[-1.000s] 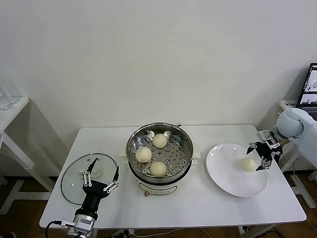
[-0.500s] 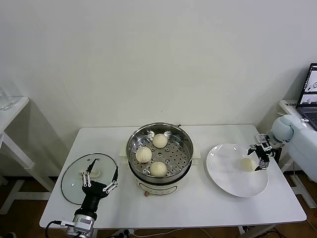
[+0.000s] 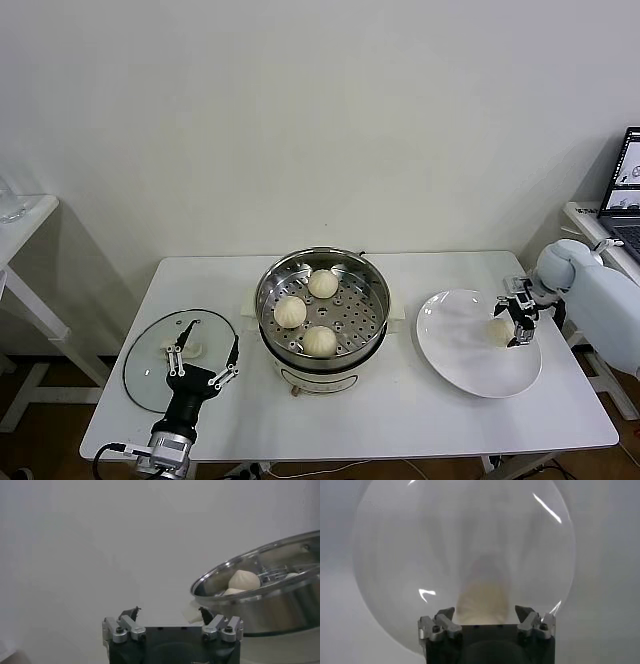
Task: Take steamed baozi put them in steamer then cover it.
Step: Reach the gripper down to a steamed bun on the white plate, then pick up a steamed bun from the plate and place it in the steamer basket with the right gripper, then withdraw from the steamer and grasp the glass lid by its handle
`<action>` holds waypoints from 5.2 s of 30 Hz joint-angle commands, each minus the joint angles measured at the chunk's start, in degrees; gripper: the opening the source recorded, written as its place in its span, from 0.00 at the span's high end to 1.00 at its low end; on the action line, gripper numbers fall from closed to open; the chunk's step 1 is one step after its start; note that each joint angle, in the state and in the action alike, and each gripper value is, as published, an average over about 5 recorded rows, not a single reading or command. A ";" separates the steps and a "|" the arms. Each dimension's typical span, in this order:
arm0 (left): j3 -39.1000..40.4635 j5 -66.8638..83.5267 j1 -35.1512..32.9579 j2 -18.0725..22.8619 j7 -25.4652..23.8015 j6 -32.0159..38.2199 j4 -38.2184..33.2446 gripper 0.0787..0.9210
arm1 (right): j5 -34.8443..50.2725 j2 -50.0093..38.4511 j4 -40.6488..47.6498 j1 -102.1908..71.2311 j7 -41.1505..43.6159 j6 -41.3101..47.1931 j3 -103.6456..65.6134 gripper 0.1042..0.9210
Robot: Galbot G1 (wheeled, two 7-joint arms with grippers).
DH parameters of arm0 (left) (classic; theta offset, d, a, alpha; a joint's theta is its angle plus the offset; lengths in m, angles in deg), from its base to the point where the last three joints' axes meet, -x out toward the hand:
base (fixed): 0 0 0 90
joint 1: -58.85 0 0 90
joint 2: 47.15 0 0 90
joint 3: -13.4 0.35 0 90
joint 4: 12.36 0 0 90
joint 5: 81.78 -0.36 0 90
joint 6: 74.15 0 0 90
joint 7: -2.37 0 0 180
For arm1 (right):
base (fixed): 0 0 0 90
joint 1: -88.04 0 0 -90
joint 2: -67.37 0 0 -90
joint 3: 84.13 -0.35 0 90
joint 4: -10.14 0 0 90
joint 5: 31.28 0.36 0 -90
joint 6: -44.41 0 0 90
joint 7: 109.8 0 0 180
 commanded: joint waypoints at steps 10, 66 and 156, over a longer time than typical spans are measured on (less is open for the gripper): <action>-0.05 -0.04 -0.06 0.13 0.03 0.04 -0.05 0.12 | -1.04 0.87 0.54 -0.58 -0.67 -0.23 -0.86 0.17; -1.61 4.62 2.49 -2.52 -0.78 0.39 -1.32 0.12 | 65.56 16.20 -37.86 59.63 -6.85 35.22 59.67 0.27; -2.50 4.73 3.81 -1.62 0.13 -1.12 -0.50 0.12 | 64.75 -18.22 -39.83 12.93 -25.14 17.84 1.98 0.12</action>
